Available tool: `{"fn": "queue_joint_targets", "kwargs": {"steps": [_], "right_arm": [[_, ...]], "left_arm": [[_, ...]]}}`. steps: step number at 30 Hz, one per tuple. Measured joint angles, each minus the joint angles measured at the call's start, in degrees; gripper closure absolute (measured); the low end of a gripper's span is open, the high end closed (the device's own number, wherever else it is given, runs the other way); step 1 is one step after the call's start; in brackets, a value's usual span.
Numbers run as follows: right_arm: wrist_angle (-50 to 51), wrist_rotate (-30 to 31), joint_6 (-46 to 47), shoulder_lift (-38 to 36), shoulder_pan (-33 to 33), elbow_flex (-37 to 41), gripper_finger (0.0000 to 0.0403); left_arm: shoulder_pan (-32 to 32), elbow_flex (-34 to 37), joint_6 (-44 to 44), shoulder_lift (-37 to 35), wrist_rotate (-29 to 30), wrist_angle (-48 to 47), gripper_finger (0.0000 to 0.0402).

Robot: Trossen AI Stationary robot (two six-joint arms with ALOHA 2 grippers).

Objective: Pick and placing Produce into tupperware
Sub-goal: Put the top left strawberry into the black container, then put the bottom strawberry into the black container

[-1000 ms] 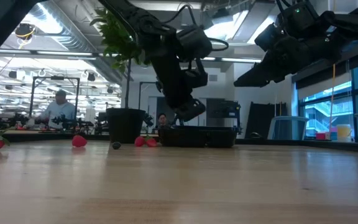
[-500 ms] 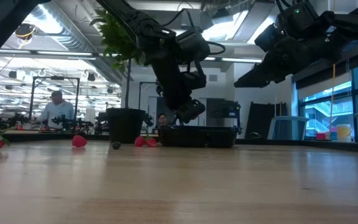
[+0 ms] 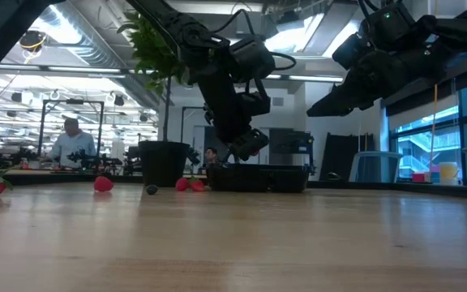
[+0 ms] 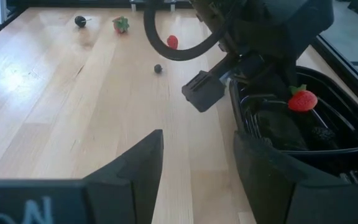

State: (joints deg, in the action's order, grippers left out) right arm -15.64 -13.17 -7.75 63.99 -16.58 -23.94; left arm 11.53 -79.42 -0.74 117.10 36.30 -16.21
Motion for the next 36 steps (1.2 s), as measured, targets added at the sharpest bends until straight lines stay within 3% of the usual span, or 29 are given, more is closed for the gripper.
{"fn": "queue_joint_targets", "kwargs": {"steps": [9,14,23,36], "right_arm": [[0.0,0.4,0.2,0.0,0.0,0.0,0.0207],[-0.8,8.8,1.0,0.0,-1.6,0.0,0.0207],[-1.1,10.8,-3.0,-4.1,-11.0,0.0,0.0207],[-0.7,10.8,-6.3,-10.0,-26.5,0.0,0.0207]], "left_arm": [[0.0,0.0,0.1,0.0,0.6,-0.1,0.0306],[-0.4,0.0,0.2,-1.4,3.7,-2.0,0.0271],[-0.7,2.5,0.7,-8.7,-3.0,-4.0,0.0262],[-5.3,23.5,9.5,-28.5,-3.6,-3.4,0.0262]]}}
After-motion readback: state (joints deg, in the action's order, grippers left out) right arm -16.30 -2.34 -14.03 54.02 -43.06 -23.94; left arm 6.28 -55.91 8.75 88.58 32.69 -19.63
